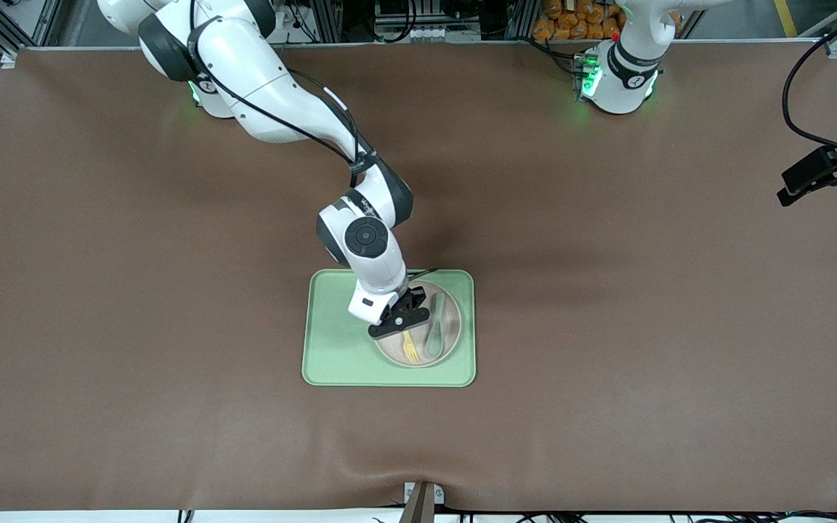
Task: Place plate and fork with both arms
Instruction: 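Close the right gripper on the yellow fork handle, then lift the fork with the right gripper and set it beside the plate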
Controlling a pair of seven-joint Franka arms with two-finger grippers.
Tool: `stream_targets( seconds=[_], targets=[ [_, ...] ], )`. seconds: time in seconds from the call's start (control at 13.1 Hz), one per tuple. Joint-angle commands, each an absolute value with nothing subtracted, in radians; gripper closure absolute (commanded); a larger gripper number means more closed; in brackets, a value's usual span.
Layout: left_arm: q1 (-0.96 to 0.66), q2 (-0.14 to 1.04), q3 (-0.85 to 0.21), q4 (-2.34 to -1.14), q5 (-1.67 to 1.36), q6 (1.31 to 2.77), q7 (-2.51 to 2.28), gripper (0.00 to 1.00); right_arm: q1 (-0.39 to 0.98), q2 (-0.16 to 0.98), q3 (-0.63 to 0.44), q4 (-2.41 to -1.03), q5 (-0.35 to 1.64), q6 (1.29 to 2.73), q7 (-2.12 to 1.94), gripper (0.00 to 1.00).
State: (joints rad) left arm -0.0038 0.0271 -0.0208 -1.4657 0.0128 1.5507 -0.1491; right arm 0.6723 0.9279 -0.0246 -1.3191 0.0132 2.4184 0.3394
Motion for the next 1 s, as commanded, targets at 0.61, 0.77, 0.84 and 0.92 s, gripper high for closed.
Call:
stream_targets(
  seconds=[0.61,0.77,0.84,0.92],
  targets=[
    [-0.009,0.023,-0.021,-1.456,0.020,1.545,-0.144,0.00,0.660,0.781,-0.025,-1.302,0.005,2.228,0.365,1.00],
    [-0.008,0.023,-0.021,-1.456,0.020,1.545,-0.143,0.00,0.612,0.761,-0.023,-1.302,0.009,2.195,0.365,1.00],
    [-0.009,0.023,-0.021,-1.456,0.020,1.545,-0.143,0.00,0.589,0.756,-0.021,-1.304,0.011,2.186,0.367,1.00],
    [-0.008,0.025,-0.021,-1.456,0.021,1.545,-0.143,0.00,0.574,0.744,-0.023,-1.310,0.011,2.171,0.368,1.00]
  ],
)
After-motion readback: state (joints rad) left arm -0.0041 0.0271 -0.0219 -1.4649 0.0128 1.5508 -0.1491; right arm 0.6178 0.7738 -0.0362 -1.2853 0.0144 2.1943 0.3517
